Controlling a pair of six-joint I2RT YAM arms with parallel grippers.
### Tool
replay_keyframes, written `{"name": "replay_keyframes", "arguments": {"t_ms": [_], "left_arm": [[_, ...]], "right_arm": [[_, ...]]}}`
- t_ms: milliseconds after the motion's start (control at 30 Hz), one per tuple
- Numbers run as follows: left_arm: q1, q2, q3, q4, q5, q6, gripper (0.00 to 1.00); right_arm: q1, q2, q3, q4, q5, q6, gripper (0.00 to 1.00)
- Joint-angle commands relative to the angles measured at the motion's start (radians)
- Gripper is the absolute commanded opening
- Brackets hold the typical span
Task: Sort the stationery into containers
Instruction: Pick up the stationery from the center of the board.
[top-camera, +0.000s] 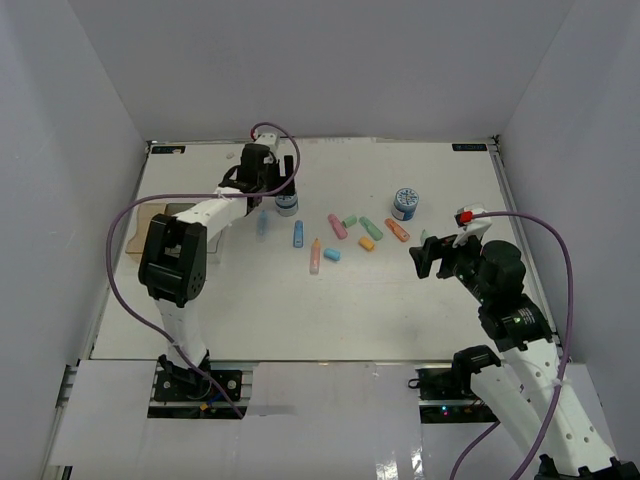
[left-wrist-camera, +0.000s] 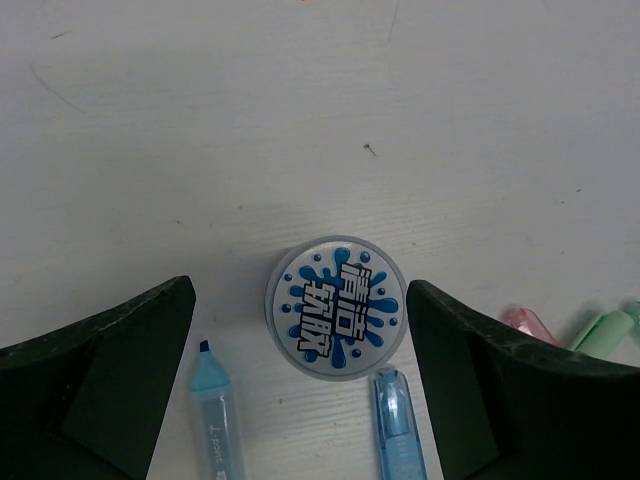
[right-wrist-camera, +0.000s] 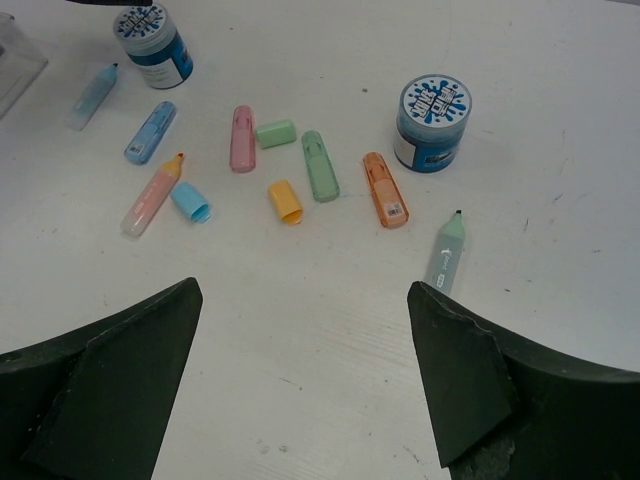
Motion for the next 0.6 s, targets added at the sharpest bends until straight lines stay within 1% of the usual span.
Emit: {"name": "replay_keyframes", "arguments": {"t_ms": [0, 133, 367, 467, 567], "left_arm": [[-0.013, 0.001, 0.043, 0.051, -0.024, 0.024, 0.98], [-0.036, 0.028, 0.048, 0.064, -0.013, 0.034, 0.98], [-0.064, 0.064, 0.051, 0.061, -0.077, 0.064, 0.98], [-0.066, 0.09, 0.065, 0.036, -0.107, 0.054, 0.98], [-0.066, 0.106, 0.082, 0.019, -0.102, 0.034, 0.98]], "right_arm": [[0.005, -0.008, 0.023, 0.018, -0.015, -0.011, 0.9], [0.005, 0.01, 0.026, 0.016, -0.035, -0.017, 0.9], [0.007, 0.007, 0.019, 0.022, -0.039, -0.017, 0.9], [0.007, 0.0, 0.014, 0.022, -0.041, -0.017, 0.9], [0.007, -0.005, 0.014, 0.021, -0.039, -0.017, 0.9]]}}
